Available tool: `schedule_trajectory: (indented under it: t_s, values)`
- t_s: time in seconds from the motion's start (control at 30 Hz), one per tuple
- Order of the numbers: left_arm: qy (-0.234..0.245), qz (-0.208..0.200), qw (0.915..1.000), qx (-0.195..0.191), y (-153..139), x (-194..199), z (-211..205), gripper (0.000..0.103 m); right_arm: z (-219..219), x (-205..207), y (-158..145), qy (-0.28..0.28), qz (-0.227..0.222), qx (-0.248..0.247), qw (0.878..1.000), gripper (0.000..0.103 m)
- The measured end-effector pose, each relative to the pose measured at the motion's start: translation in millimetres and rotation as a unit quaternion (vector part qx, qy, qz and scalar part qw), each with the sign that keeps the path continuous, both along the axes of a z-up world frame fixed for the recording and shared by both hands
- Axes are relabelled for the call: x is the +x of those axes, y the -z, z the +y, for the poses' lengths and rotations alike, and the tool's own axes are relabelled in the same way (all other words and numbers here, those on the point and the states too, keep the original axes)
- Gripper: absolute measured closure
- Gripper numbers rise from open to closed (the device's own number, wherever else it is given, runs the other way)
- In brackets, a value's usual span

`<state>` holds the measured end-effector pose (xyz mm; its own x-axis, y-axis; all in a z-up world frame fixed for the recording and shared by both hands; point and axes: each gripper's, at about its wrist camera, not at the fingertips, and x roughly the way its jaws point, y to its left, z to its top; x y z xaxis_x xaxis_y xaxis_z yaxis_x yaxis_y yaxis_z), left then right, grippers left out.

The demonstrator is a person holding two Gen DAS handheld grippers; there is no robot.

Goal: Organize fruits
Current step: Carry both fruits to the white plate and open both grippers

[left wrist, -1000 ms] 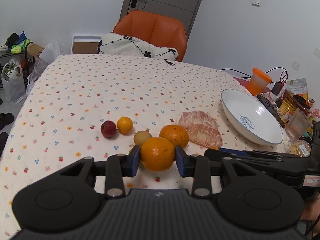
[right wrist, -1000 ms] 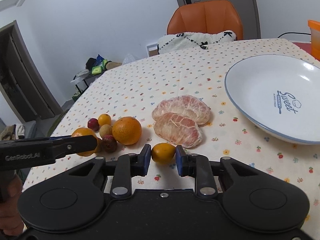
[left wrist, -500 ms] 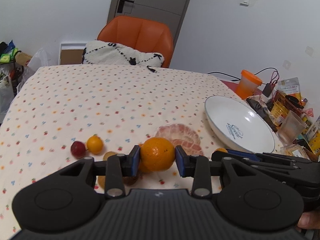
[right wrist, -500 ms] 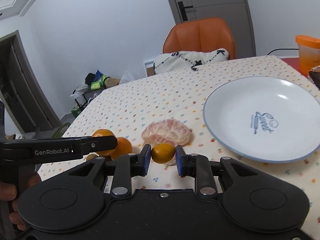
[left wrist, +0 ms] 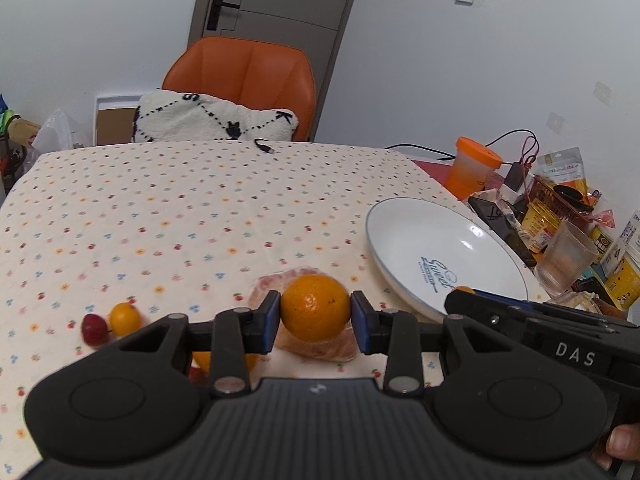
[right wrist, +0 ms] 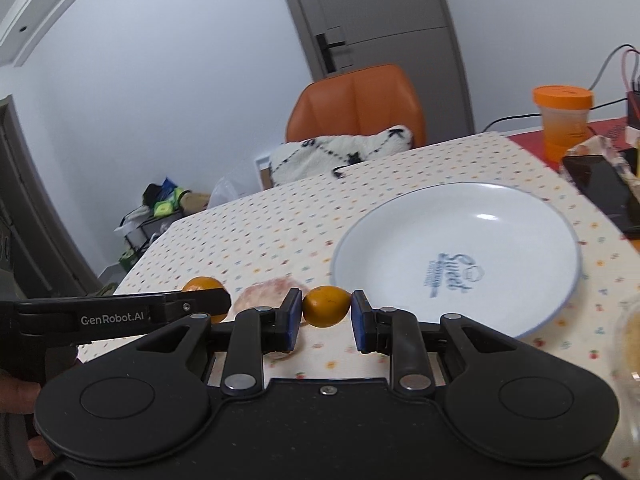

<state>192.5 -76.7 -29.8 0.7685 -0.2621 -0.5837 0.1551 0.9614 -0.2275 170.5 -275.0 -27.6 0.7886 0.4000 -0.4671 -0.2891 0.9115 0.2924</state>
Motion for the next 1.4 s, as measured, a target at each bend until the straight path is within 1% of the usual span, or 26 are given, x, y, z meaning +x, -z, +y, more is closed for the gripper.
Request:
schedule_trajectory:
  t_s: [0.23, 0.53, 0.7, 0.77, 1.03, 1.2, 1.23, 1.3, 1.4]
  values:
    - [0.02, -0.004, 0.9998, 0.004, -2.4, 11.3, -20.9, 0.067, -25.7, 2.4, 0.5, 0.035, -0.004, -0.005, 0.999, 0.078]
    - [0.047, -0.007, 0.9988, 0.012, -2.1, 27.6, -49.0, 0.067, -50.2, 8.6, 9.5, 0.066, 0.002, -0.002, 0.998, 0.078]
    - [0.06, -0.007, 0.9981, 0.016, -0.7, 37.5, -62.0, 0.067, -56.1, 11.6, 13.5, 0.073, 0.007, -0.001, 0.997, 0.076]
    - [0.064, -0.008, 0.9978, 0.018, 0.0, 41.5, -67.5, 0.067, -58.1, 11.8, 13.4, 0.075, 0.005, -0.001, 0.997, 0.073]
    - [0.084, 0.0, 0.9962, 0.023, 7.3, 55.7, -89.3, 0.067, -66.1, 7.5, 10.4, 0.086, 0.001, 0.006, 0.996, 0.072]
    - [0.087, 0.01, 0.9958, 0.027, 10.5, 57.2, -95.1, 0.067, -68.6, 2.0, 10.0, 0.093, 0.003, 0.01, 0.996, 0.071]
    - [0.085, 0.007, 0.996, 0.027, 10.0, 55.7, -94.2, 0.067, -68.9, 1.5, 9.9, 0.093, 0.003, 0.01, 0.996, 0.071]
    - [0.086, -0.002, 0.9959, 0.027, 7.3, 52.4, -92.6, 0.063, -69.1, 0.2, 9.4, 0.095, 0.003, 0.01, 0.995, 0.07]
    - [0.084, -0.007, 0.996, 0.03, 1.9, 48.4, -90.5, 0.063, -68.5, -2.3, 7.1, 0.099, 0.002, 0.012, 0.995, 0.068]
